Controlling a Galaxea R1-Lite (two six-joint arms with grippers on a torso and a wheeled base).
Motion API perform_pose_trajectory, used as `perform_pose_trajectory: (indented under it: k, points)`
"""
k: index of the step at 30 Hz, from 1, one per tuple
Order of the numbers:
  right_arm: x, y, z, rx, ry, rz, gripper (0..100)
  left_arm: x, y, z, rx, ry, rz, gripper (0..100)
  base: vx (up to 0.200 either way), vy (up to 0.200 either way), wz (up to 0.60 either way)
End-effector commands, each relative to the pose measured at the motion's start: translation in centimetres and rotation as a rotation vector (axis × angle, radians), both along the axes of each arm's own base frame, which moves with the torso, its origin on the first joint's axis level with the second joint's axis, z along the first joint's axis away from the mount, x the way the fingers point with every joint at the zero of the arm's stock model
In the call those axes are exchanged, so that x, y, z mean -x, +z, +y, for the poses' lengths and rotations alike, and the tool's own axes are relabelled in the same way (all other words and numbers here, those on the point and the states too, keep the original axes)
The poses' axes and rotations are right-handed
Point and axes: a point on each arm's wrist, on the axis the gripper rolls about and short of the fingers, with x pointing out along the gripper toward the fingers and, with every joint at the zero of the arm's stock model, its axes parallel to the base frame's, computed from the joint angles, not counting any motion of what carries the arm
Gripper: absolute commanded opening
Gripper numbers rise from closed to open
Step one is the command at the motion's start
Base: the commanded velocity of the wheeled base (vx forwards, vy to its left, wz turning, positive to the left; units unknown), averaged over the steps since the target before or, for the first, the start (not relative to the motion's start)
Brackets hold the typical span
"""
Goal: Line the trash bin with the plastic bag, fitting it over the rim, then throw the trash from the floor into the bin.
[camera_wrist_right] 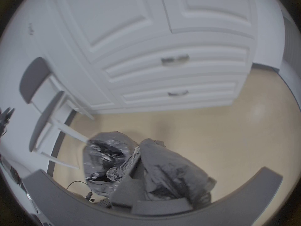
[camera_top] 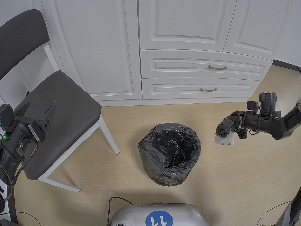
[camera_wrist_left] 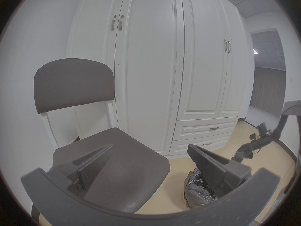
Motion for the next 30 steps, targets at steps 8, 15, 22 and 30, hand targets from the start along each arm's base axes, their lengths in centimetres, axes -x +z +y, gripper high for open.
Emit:
perform_pose_trajectory:
  k: [8, 15, 22, 30]
  points:
    - [13.5, 1.9, 8.7, -0.004, 0.444, -0.315, 0, 0.2, -0.1, -0.2, 0.000, -0.018, 0.002, 100, 0.000, 0.000, 0.00]
    - [14.5, -4.1, 13.8, -0.033, 0.628, -0.294, 0, 0.2, 0.1, -0.2, 0.006, -0.019, -0.006, 100, 0.000, 0.000, 0.00]
    - [12.6, -8.7, 15.2, -0.030, 0.630, -0.178, 0, 0.3, 0.2, -0.2, 0.009, -0.021, -0.013, 100, 0.000, 0.000, 0.00]
    - [9.3, -9.2, 15.8, -0.174, 0.539, -0.147, 0, 0.2, 0.4, -0.2, 0.011, -0.018, -0.020, 100, 0.000, 0.000, 0.00]
